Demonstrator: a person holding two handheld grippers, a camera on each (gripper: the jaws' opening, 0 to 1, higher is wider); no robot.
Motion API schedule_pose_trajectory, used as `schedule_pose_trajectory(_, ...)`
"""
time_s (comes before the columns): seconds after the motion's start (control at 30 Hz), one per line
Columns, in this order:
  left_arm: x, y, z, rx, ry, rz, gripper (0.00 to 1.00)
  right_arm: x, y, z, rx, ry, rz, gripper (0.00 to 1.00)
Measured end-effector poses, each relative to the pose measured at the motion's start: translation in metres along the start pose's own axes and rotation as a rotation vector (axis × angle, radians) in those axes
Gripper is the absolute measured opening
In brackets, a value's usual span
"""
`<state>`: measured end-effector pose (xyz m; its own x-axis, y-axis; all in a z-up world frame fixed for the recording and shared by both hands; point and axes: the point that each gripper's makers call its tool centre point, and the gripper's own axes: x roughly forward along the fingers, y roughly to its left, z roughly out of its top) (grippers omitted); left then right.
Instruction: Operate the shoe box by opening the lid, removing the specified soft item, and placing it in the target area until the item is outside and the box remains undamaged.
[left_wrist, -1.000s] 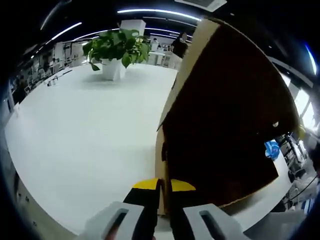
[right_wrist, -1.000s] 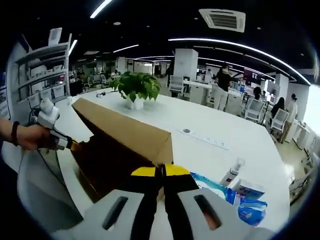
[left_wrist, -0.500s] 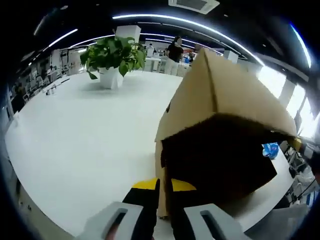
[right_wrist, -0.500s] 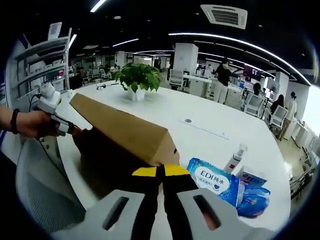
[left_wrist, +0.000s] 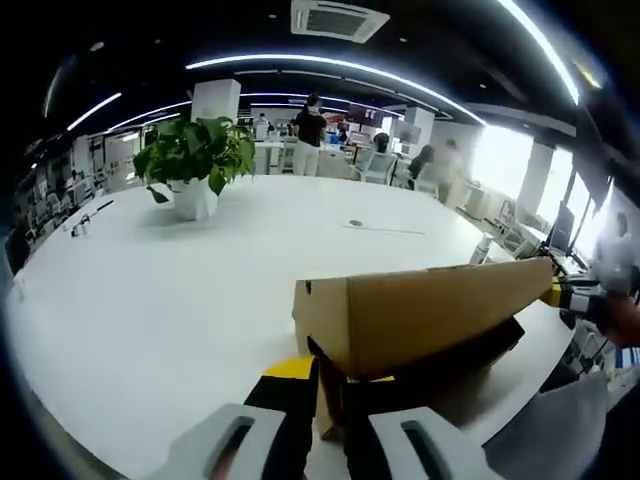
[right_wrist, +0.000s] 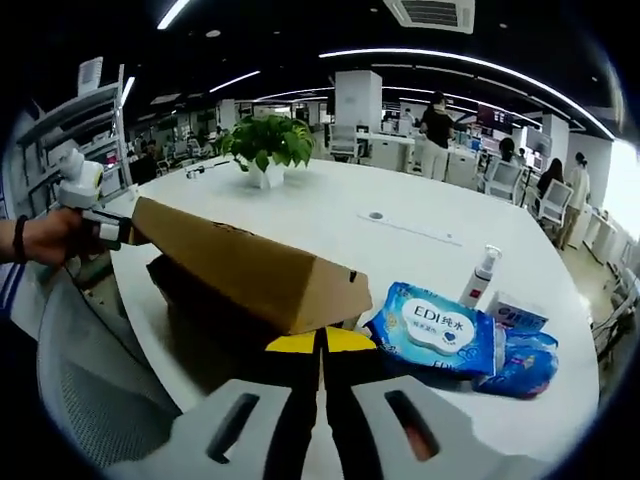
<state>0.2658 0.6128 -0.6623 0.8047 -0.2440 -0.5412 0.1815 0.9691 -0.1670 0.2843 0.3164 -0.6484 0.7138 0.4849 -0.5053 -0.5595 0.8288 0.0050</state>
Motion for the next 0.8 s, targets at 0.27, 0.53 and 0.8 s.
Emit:
schedule_pose_trajectory(0.27, -0.006, -0.017, -0.001, 0.029, 0.020, -0.070, 0.07, 0.002, 0.001, -0.004, -0.005, 0.016, 0.016, 0.00)
schedule_pose_trajectory(0.53, -0.011, -0.020, -0.012, 0.061, 0.051, -0.084, 0.07, 0.004, 0.003, -0.018, 0.011, 0.051, 0.043, 0.00)
schedule_pose_trajectory(0.8, -0.011, -0.017, -0.023, 0.076, 0.080, -0.088, 0.05, 0.004, 0.003, -0.030, 0.018, 0.079, 0.057, 0.00)
